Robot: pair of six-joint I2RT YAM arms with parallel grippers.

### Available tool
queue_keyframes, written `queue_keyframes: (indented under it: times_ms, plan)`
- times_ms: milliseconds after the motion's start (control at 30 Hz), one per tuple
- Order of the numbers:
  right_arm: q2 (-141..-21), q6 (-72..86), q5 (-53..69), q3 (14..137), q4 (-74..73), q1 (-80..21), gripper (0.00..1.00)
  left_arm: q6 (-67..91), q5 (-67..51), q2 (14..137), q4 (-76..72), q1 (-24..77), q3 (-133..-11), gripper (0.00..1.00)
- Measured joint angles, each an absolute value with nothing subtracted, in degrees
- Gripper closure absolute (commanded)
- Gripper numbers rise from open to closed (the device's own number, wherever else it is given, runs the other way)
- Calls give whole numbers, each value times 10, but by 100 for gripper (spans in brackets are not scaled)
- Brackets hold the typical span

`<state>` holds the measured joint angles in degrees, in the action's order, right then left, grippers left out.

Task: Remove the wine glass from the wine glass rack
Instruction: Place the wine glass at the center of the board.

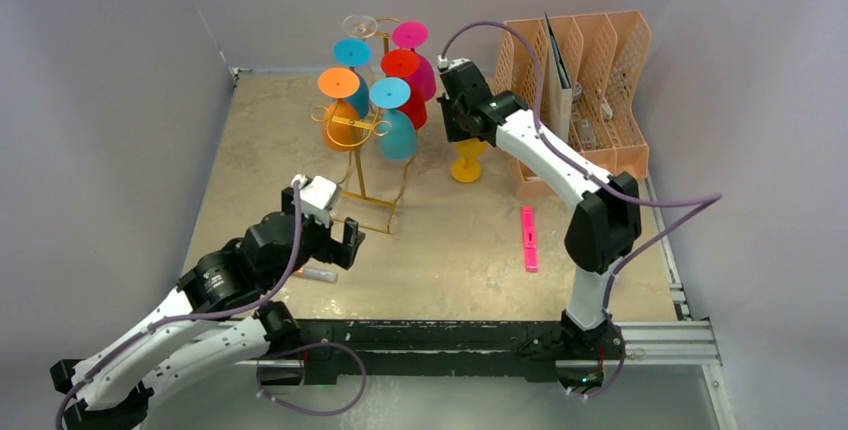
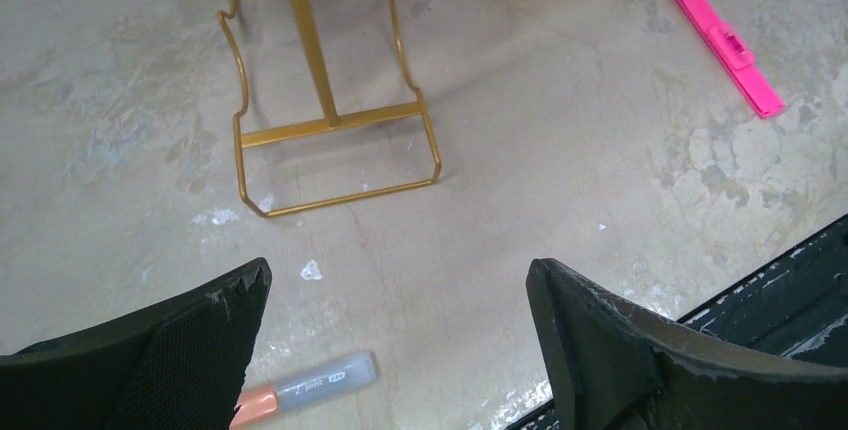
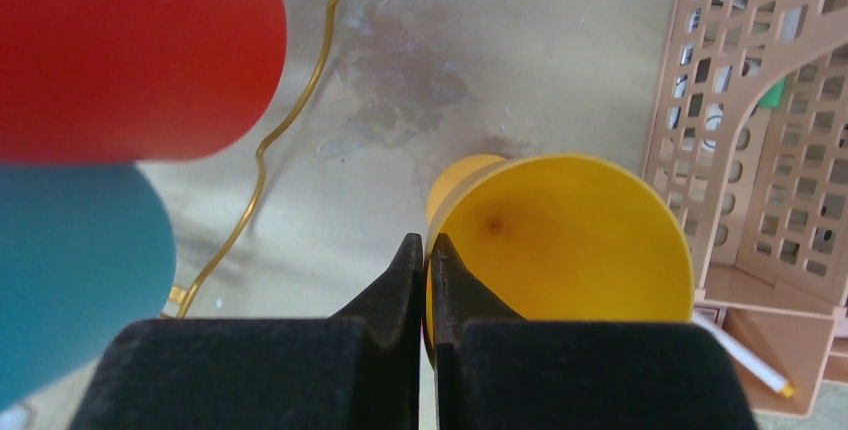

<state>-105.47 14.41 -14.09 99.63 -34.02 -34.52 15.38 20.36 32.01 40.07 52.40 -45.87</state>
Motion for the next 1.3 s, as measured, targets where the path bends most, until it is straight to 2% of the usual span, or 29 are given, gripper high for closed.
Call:
queue_keyframes:
  times_ms: [367, 667, 1267, 1300]
  plan:
    - [-1116, 145, -138, 1036, -363, -320, 100, 174, 233, 359, 422, 522, -459, 1]
    - [-1117, 182, -44, 1036, -355, -271, 100, 178, 234, 381, 435, 522, -467, 1]
    - [-1153, 164, -84, 1058, -292, -272, 100, 180, 235, 347, 441, 522, -468, 2]
    - [-1156, 163, -84, 1061, -293, -272, 97, 180, 235, 348, 441, 522, -468, 2]
